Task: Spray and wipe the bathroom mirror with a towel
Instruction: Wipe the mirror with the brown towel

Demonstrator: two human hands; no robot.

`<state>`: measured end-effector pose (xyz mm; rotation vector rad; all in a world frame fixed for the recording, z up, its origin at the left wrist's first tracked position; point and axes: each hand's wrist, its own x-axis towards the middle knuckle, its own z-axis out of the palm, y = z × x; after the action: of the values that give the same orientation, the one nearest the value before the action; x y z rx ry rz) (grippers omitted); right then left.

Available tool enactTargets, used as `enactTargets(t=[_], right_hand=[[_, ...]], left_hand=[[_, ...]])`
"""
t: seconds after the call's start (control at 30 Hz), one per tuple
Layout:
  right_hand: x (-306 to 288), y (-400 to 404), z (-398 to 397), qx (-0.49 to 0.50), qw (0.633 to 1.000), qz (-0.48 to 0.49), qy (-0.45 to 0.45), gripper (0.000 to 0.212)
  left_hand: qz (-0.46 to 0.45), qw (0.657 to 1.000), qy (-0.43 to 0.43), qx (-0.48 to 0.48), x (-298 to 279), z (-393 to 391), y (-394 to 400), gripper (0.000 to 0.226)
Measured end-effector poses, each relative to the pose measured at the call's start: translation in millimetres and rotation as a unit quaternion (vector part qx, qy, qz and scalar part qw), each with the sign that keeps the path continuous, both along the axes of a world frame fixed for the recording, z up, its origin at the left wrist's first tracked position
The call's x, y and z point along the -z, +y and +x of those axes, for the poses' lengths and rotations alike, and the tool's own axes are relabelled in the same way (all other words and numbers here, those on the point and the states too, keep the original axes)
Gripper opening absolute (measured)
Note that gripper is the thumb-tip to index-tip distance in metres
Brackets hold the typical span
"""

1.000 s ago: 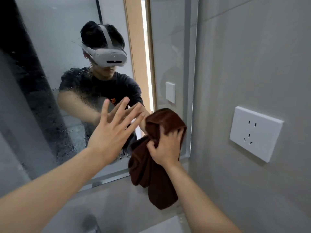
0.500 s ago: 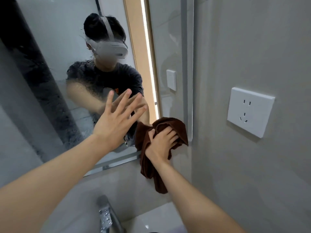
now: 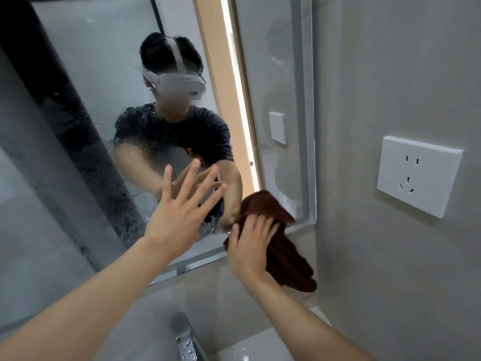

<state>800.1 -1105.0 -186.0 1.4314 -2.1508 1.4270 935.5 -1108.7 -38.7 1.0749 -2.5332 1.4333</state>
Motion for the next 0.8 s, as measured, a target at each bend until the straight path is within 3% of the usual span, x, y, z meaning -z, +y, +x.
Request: enactTargets(t=[0.03,0.1,0.2,0.3,0.4,0.47,0.53,0.6,0.7,0.73,0.8], right_hand=[[6,4,8,-0.055,0.993,0.000,0.103,0.043],[8,5,2,-0.175,0.941,-0.011,0.288,0.045],[-11,-13,-30,-0.210,0.879,-0.048,0.425,0.046],[-55,-25,-41,-0.152,0.891,-0.108,0.414,0.044],[-123,-37,-23,-0.035,0.943,-0.179,0.278,0.052],[-160,-43,-5,0.000,0.962,-0.201,0.186,0.059],[-172,-44,13,0.016,0.970,-0.186,0.154,0.062],[-156,-40,27,-0.013,0.959,-0.184,0.215,0.058],[-106,-30,27,-0.143,0.900,-0.171,0.373,0.054],[-96,-29,20,-0.158,0.890,-0.168,0.393,0.053],[-104,-31,7,-0.127,0.907,-0.166,0.366,0.052]], left_hand=[[0.001,1.000,0.001,0.013,-3,6,1,0.125],[-0.008,1.000,0.017,0.022,-6,22,3,0.125],[-0.013,0.998,0.055,-0.015,-10,54,5,0.131],[-0.007,0.995,0.086,-0.050,-8,83,4,0.134],[0.002,0.994,0.091,-0.066,-4,93,3,0.140],[0.005,0.993,0.089,-0.076,-4,92,2,0.139],[0.011,0.992,0.093,-0.084,-4,90,3,0.137],[0.012,0.992,0.092,-0.091,-3,90,5,0.132],[0.013,0.993,0.083,-0.081,-3,92,5,0.124],[0.012,0.994,0.080,-0.075,-4,95,5,0.125],[0.000,0.994,0.087,-0.060,-6,99,5,0.124]])
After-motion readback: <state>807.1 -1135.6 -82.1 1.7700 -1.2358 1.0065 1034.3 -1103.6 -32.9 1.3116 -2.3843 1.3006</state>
